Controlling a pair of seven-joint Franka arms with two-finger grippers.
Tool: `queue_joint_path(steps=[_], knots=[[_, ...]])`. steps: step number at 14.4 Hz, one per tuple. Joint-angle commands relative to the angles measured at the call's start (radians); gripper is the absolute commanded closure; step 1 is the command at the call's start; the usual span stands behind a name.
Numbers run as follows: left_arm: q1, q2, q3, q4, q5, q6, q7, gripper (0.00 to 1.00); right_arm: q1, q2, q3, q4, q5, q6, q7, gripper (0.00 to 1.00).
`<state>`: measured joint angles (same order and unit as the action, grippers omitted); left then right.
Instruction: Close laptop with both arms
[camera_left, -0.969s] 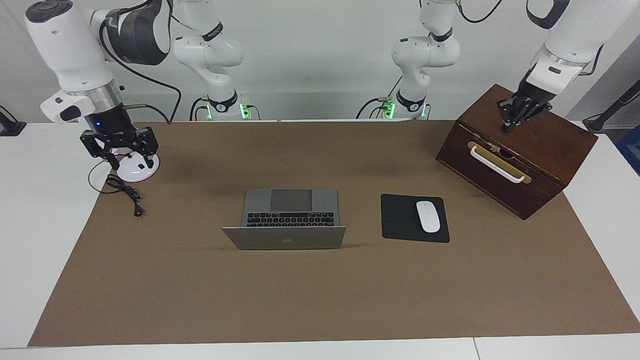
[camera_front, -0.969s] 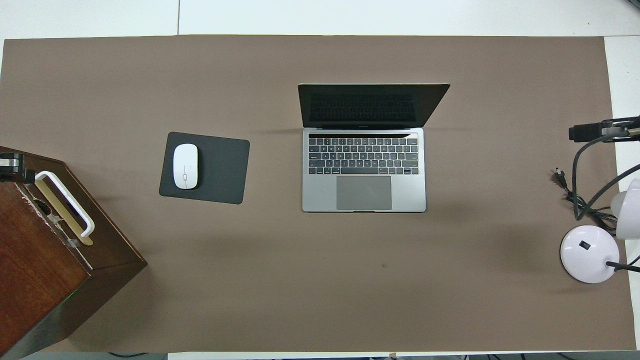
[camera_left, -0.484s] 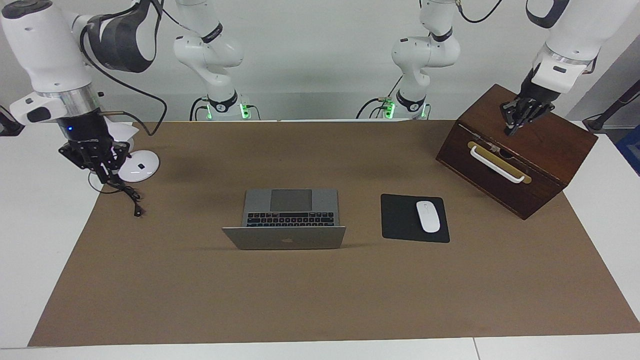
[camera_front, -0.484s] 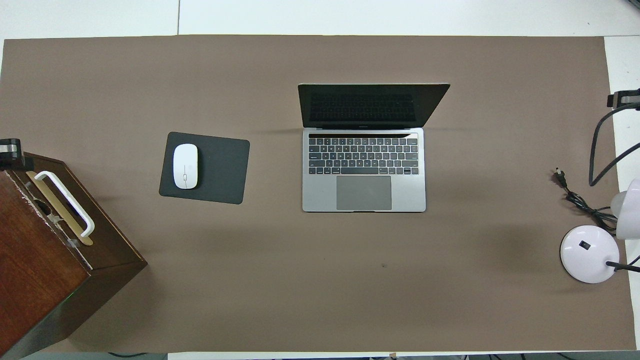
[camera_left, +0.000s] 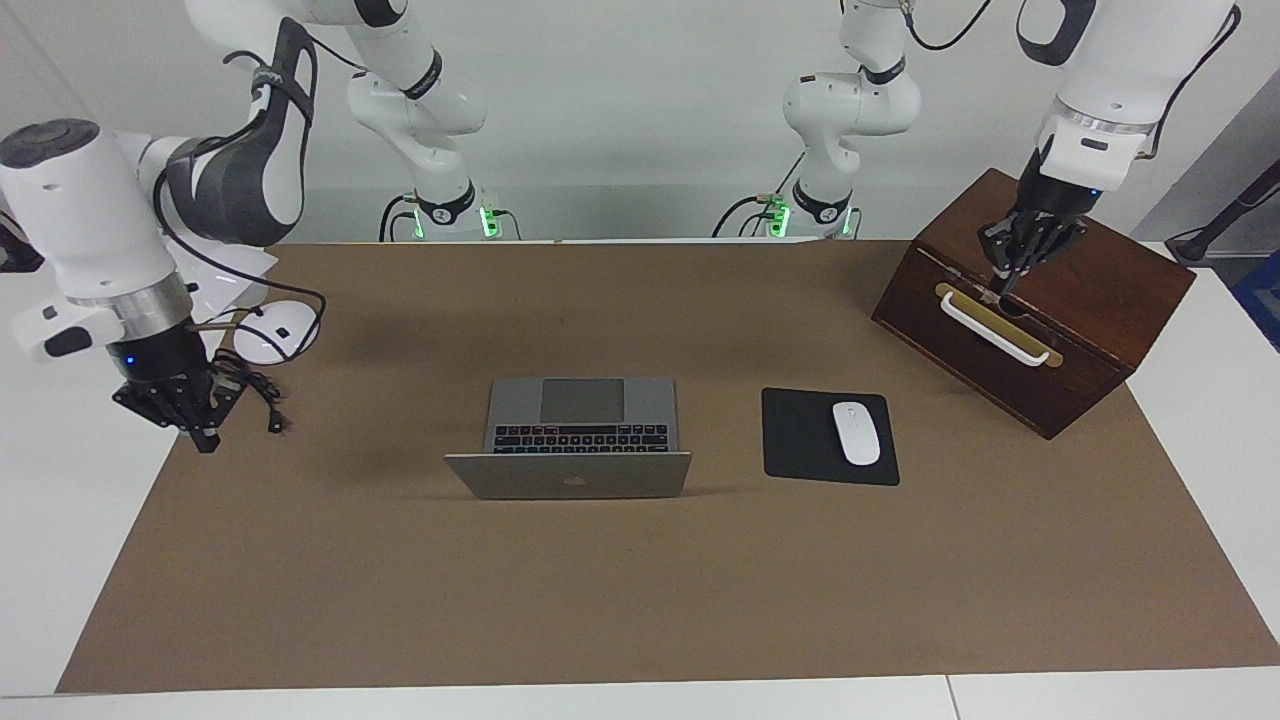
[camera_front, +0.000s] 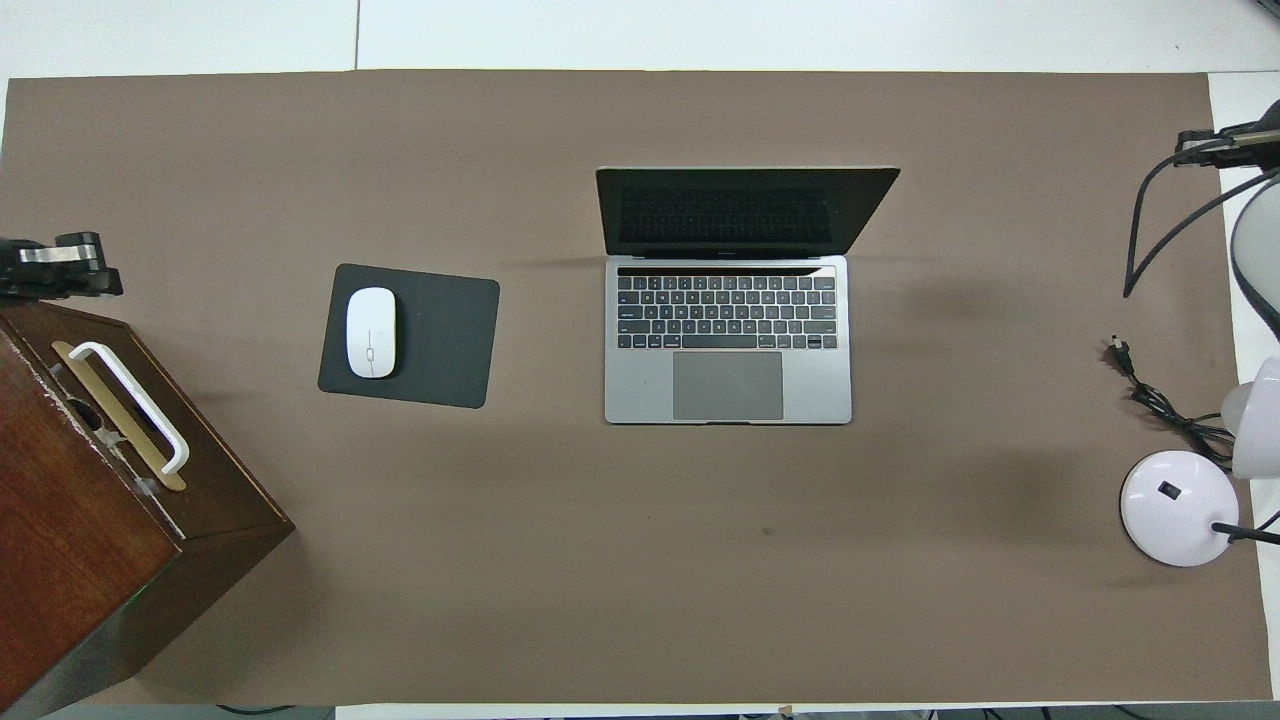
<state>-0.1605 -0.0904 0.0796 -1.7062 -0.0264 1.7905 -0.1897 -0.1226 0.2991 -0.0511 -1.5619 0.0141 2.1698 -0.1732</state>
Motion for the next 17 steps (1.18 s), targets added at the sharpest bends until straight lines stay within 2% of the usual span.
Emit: queue_joint_path(steps=[1, 3, 6, 9, 10, 13, 17], knots=[[-0.033, -0.025, 0.009, -0.071, -0.036, 0.055, 0.004, 1.0, -0.009, 0.121, 0.01, 0.153, 0.0, -0.016, -0.009, 1.0], [-0.045, -0.046, 0.009, -0.13, -0.075, 0.131, 0.074, 1.0, -0.005, 0.194, 0.011, 0.247, 0.0, -0.034, -0.006, 1.0], [-0.062, -0.112, 0.009, -0.275, -0.163, 0.268, 0.238, 1.0, 0.009, 0.291, 0.017, 0.365, -0.002, -0.053, 0.069, 1.0], [-0.154, -0.175, 0.009, -0.438, -0.228, 0.448, 0.282, 1.0, 0.046, 0.368, 0.013, 0.462, -0.009, -0.071, 0.127, 1.0], [-0.206, -0.183, 0.009, -0.473, -0.228, 0.504, 0.28, 1.0, 0.066, 0.382, 0.01, 0.471, -0.022, -0.068, 0.147, 1.0], [-0.305, -0.196, 0.009, -0.561, -0.245, 0.639, 0.282, 1.0, 0.133, 0.413, 0.011, 0.494, -0.166, -0.054, 0.191, 1.0], [-0.437, -0.172, 0.009, -0.694, -0.267, 0.921, 0.282, 1.0, 0.196, 0.416, 0.017, 0.499, -0.172, -0.076, 0.306, 1.0]])
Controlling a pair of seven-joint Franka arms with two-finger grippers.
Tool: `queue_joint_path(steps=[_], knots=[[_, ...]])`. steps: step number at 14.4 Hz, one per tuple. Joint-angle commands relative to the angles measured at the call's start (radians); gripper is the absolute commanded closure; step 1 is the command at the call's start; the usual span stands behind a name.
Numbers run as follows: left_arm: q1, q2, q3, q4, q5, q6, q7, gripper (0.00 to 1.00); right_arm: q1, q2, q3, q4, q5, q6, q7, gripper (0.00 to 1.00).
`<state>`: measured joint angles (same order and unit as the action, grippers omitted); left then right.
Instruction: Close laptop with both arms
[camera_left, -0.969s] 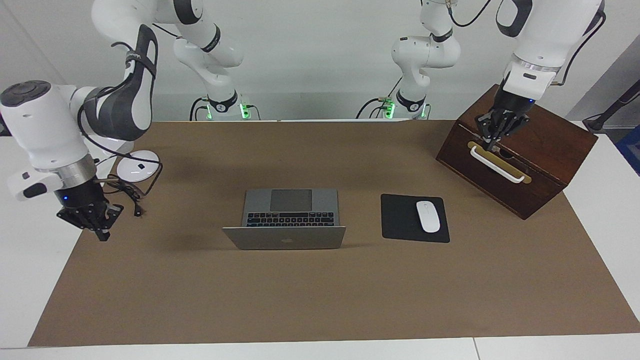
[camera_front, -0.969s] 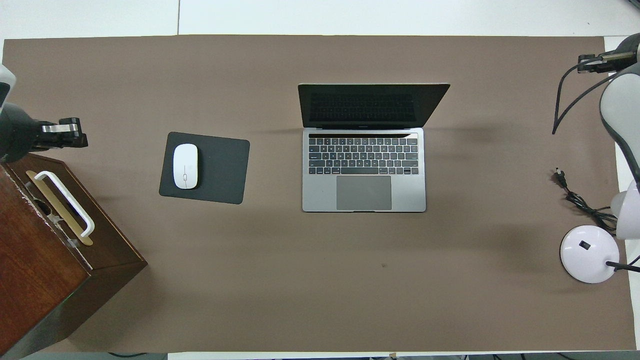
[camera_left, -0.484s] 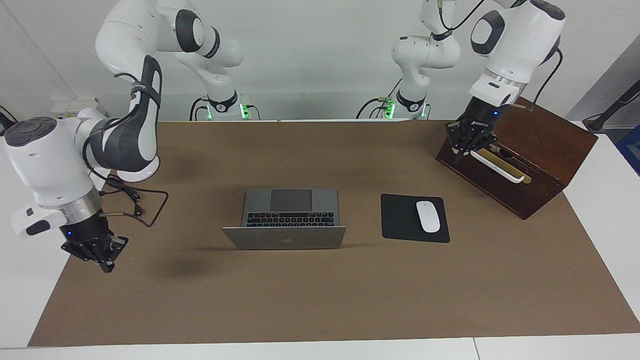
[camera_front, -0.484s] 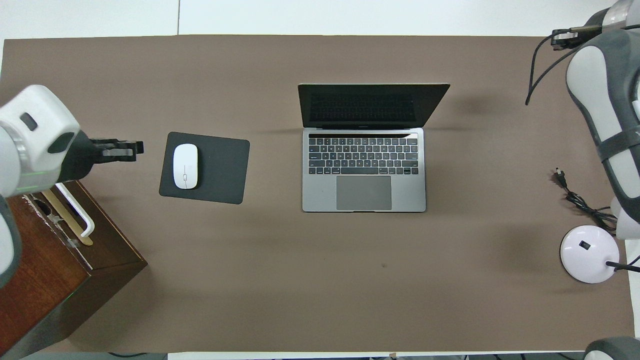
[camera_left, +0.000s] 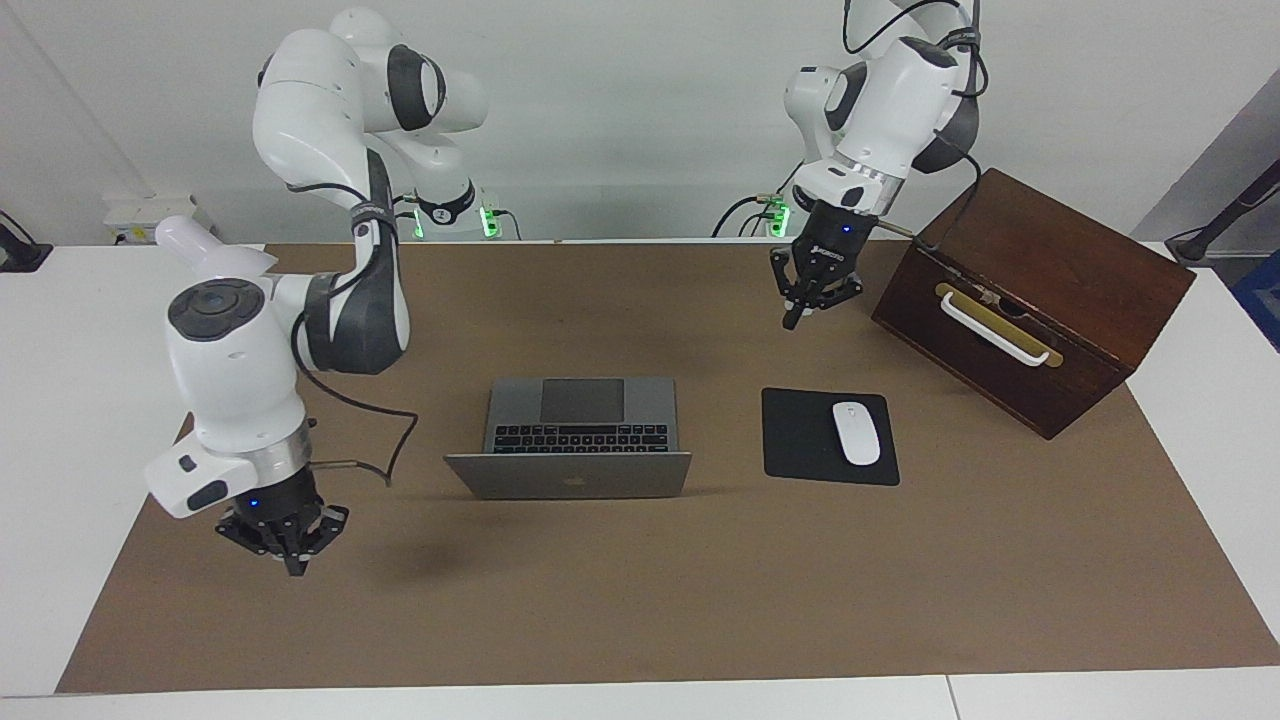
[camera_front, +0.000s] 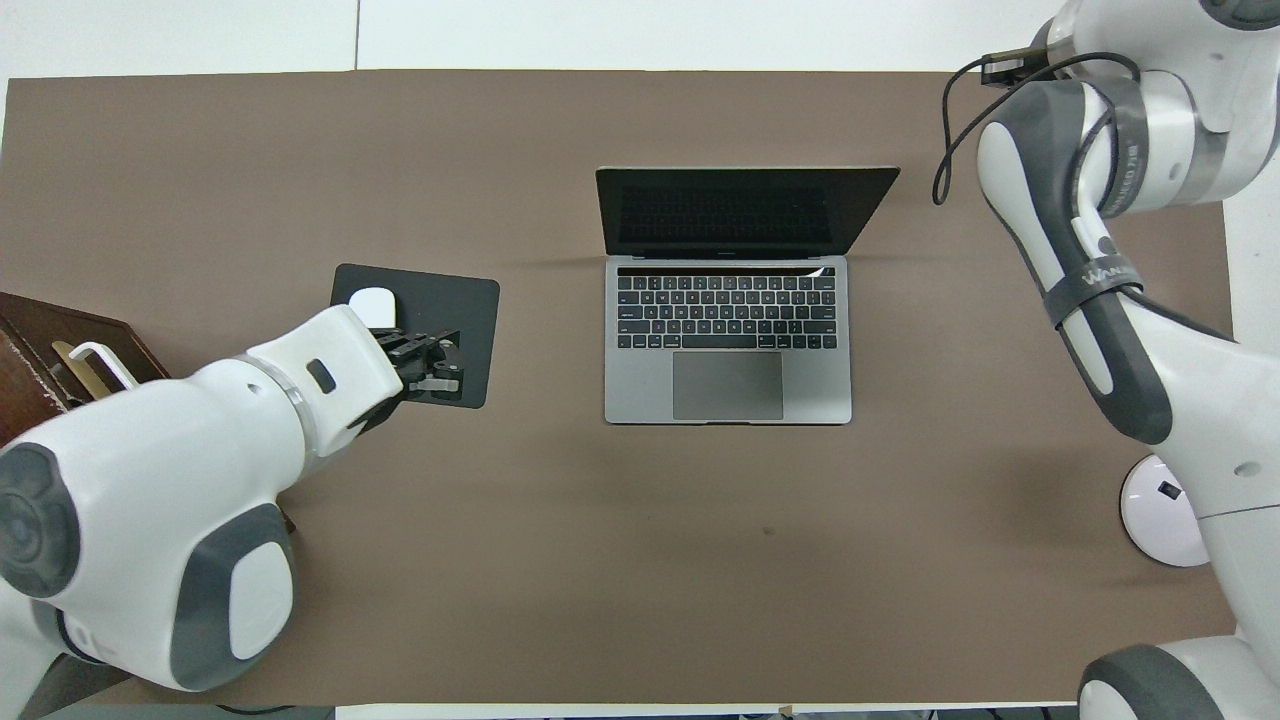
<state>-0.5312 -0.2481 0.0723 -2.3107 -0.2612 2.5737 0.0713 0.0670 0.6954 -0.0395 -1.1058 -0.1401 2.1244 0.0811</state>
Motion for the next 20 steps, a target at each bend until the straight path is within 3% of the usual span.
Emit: queue_joint_path(steps=[1, 8, 11, 15, 20], knots=[[-0.091, 0.01, 0.017, -0.108, -0.032, 0.201, 0.021, 1.0, 0.029, 0.016, 0.009, 0.041, -0.016, -0.041, 0.078, 1.0], [-0.226, 0.231, 0.015, -0.113, -0.032, 0.543, 0.021, 1.0, 0.143, 0.015, 0.001, 0.034, -0.022, -0.092, 0.233, 1.0], [-0.26, 0.289, 0.015, -0.113, -0.03, 0.629, 0.022, 1.0, 0.174, 0.006, -0.002, 0.032, -0.041, -0.112, 0.288, 1.0], [-0.268, 0.427, 0.007, -0.11, -0.016, 0.802, 0.022, 1.0, 0.22, 0.001, -0.003, 0.04, -0.068, -0.194, 0.365, 1.0], [-0.265, 0.529, -0.002, -0.099, 0.042, 0.918, 0.022, 1.0, 0.267, -0.008, -0.002, 0.038, -0.067, -0.208, 0.443, 1.0]])
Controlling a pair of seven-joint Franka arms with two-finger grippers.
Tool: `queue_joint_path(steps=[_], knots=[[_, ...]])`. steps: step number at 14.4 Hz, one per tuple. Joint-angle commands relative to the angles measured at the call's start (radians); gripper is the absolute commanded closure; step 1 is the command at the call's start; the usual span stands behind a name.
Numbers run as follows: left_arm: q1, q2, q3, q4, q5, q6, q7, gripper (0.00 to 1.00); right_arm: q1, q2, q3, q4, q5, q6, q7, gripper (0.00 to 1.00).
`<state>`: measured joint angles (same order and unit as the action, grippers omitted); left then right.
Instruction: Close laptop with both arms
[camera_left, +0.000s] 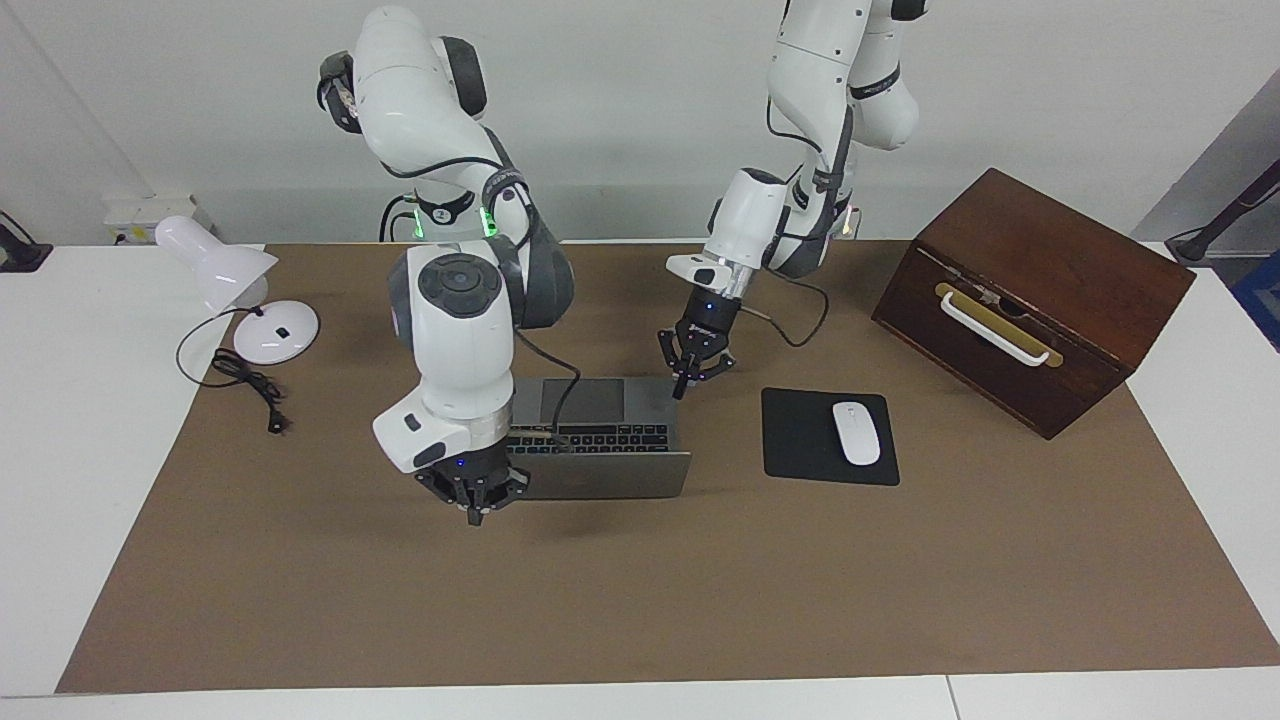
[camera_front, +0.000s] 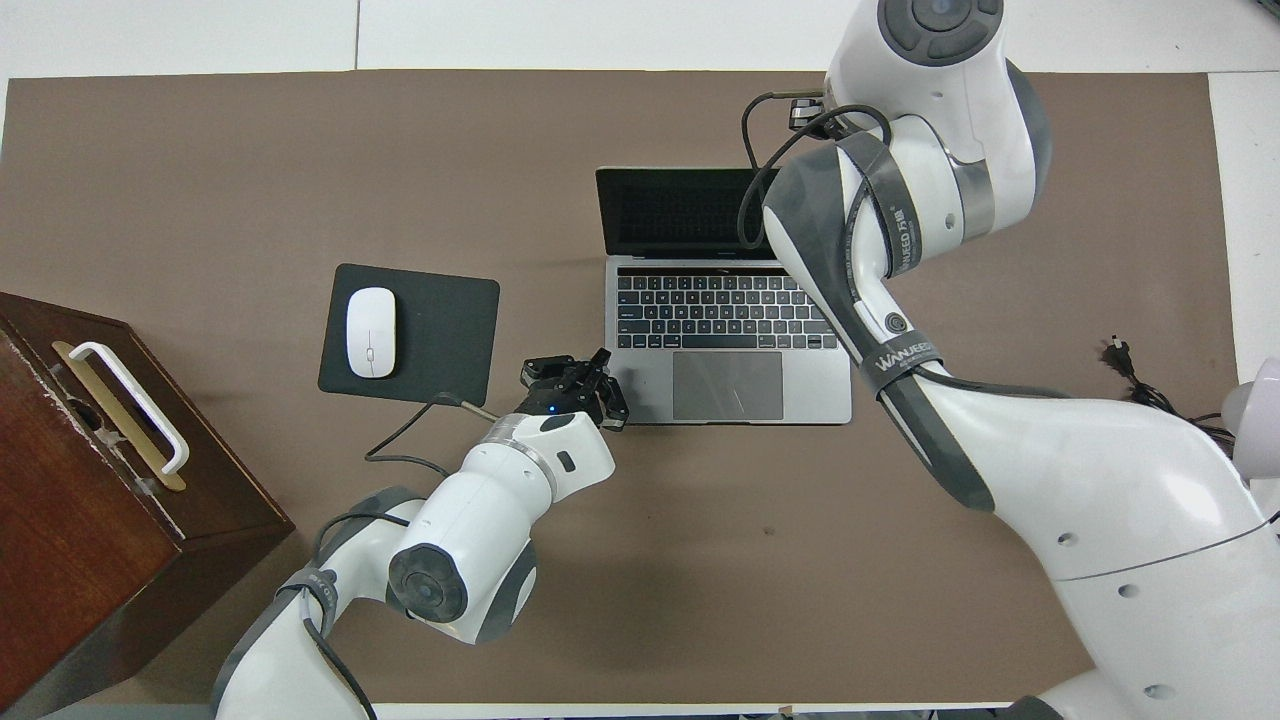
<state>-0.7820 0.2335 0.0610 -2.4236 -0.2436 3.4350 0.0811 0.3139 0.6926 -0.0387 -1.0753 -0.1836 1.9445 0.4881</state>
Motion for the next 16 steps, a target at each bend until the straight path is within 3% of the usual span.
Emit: queue_joint_path(steps=[1, 8, 16], knots=[[-0.014, 0.061, 0.0, 0.02, 0.024, 0.058, 0.012, 1.0, 0.025, -0.007, -0.004, 0.008, -0.023, -0.036, 0.038, 1.0], [-0.003, 0.092, -0.007, 0.034, 0.087, 0.058, 0.012, 1.0, 0.03, -0.018, 0.002, 0.006, -0.025, -0.047, 0.063, 1.0], [0.03, 0.099, -0.007, 0.011, 0.204, 0.058, 0.011, 1.0, 0.025, -0.067, 0.01, 0.002, 0.004, -0.143, 0.053, 1.0]])
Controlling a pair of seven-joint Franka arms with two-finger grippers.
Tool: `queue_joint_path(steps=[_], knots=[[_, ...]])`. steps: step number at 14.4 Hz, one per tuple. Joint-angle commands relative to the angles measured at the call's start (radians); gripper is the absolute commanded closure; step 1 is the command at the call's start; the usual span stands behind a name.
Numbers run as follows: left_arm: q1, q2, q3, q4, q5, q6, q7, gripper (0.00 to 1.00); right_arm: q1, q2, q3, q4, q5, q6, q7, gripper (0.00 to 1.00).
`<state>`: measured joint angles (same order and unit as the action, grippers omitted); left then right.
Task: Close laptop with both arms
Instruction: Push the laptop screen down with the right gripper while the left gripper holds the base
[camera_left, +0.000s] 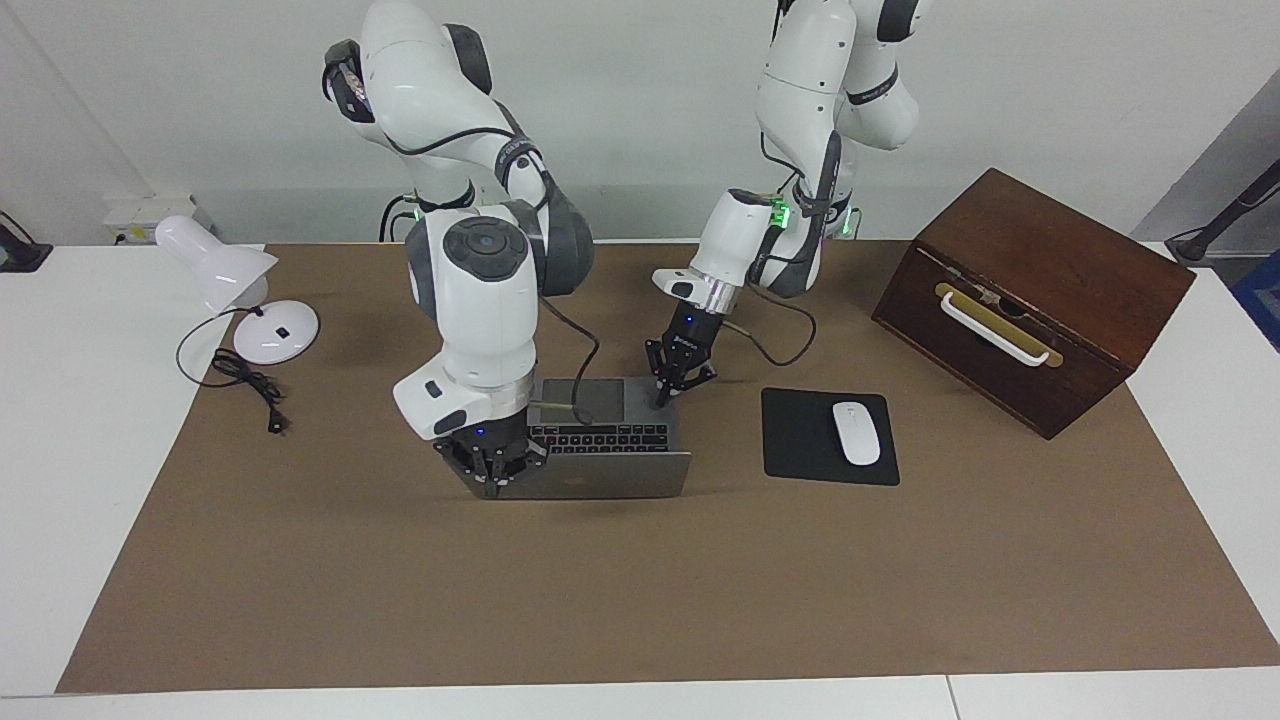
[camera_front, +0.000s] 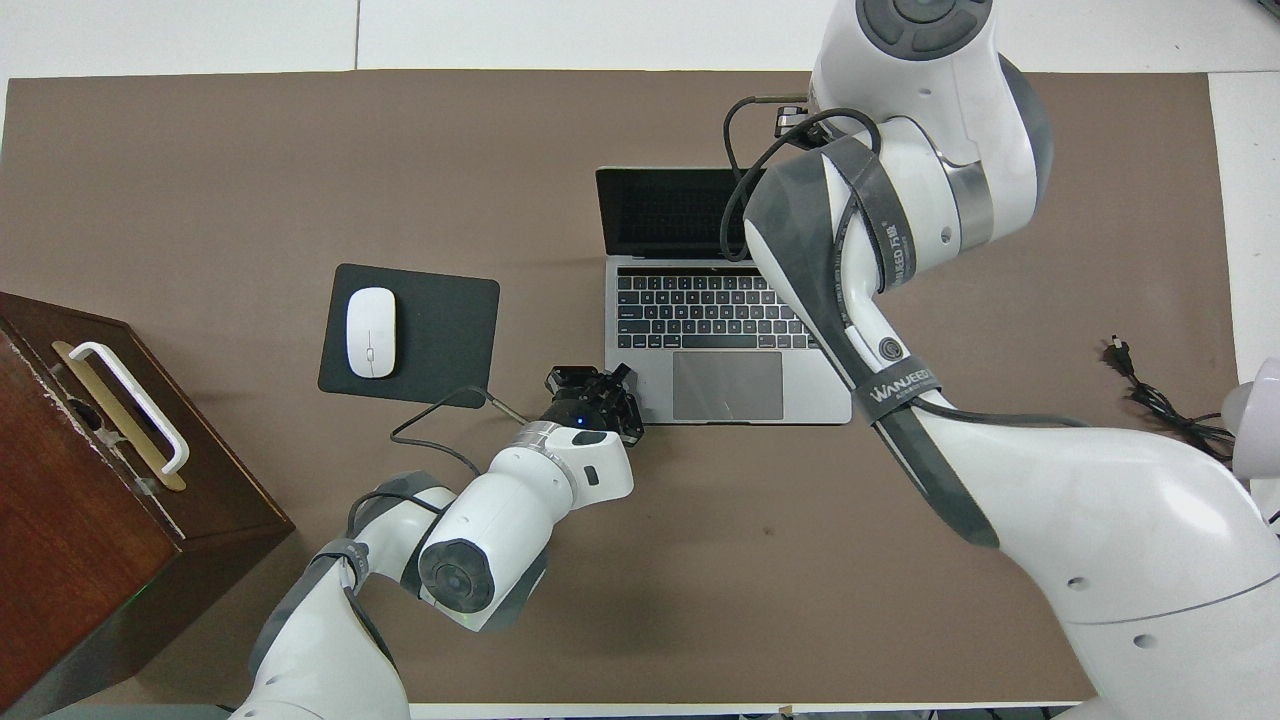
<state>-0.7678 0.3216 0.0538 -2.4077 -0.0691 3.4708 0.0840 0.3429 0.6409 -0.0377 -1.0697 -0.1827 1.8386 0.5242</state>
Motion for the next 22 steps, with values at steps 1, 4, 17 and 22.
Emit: queue_joint_path(steps=[1, 4, 17, 22], knots=[[0.016, 0.011, 0.0, -0.008, 0.029, 0.022, 0.008, 1.0, -0.002, -0.017, 0.009, -0.006, 0.011, -0.059, 0.016, 1.0], [0.015, 0.01, 0.0, -0.031, 0.031, 0.022, 0.008, 1.0, -0.01, -0.018, 0.016, -0.016, 0.043, -0.073, 0.014, 1.0], [-0.005, 0.008, -0.019, -0.086, 0.029, 0.021, 0.006, 1.0, -0.085, -0.09, 0.019, -0.165, 0.209, -0.157, -0.084, 1.0], [-0.005, 0.007, -0.019, -0.105, 0.028, 0.021, 0.006, 1.0, -0.094, -0.129, 0.022, -0.246, 0.233, -0.182, -0.131, 1.0]])
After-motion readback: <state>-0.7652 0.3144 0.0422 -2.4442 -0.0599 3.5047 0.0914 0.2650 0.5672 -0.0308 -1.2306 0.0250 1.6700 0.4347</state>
